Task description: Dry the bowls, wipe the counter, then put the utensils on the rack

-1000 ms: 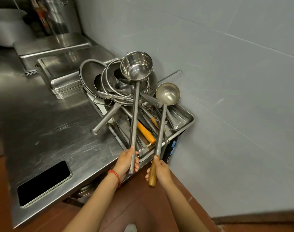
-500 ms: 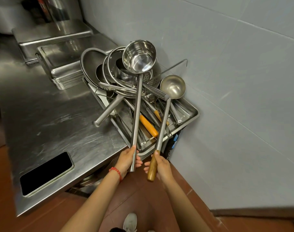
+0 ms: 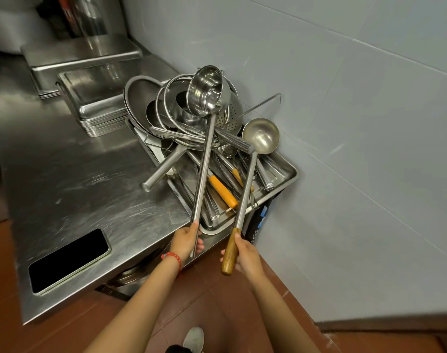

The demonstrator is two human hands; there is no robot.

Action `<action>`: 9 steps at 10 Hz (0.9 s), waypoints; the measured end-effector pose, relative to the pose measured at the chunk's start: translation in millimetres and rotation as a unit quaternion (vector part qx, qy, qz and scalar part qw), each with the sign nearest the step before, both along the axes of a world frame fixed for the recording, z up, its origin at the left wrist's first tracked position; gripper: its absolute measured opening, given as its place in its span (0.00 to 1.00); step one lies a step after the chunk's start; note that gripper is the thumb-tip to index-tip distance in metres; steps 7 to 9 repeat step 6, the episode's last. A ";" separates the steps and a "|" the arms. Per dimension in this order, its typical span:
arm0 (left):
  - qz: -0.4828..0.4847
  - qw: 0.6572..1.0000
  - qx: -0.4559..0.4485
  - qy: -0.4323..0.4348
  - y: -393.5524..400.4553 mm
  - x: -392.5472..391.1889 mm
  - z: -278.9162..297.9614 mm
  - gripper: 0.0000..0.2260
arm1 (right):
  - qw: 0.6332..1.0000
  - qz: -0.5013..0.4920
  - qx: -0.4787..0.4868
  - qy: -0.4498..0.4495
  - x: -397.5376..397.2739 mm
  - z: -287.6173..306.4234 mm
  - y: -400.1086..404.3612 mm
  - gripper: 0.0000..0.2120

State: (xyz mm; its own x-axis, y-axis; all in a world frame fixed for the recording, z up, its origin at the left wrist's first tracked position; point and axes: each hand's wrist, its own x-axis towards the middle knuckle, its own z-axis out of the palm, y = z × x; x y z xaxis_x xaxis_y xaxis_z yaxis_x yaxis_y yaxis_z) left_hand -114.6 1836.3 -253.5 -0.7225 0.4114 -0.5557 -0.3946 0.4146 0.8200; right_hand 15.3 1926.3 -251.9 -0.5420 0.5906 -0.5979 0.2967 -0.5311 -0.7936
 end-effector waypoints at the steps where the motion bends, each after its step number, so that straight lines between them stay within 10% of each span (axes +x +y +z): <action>1: -0.010 0.999 -0.021 0.026 -3.2 2.0 -1.5 0.17 | 0.997 0.031 0.059 -0.049 3.4 -1.5 0.2 0.10; 4: -0.022 0.969 -0.067 0.238 -26.9 16.8 2.4 0.15 | 0.962 0.074 0.240 -0.112 21.0 -4.5 7.7 0.21; 6: -0.112 0.881 -0.180 0.424 -49.9 37.2 11.6 0.21 | 0.872 0.146 0.440 -0.159 43.1 9.6 9.4 0.24; 9: -0.112 0.881 -0.180 0.424 -49.9 37.2 11.6 0.21 | 0.872 0.146 0.440 -0.159 43.1 9.6 9.4 0.24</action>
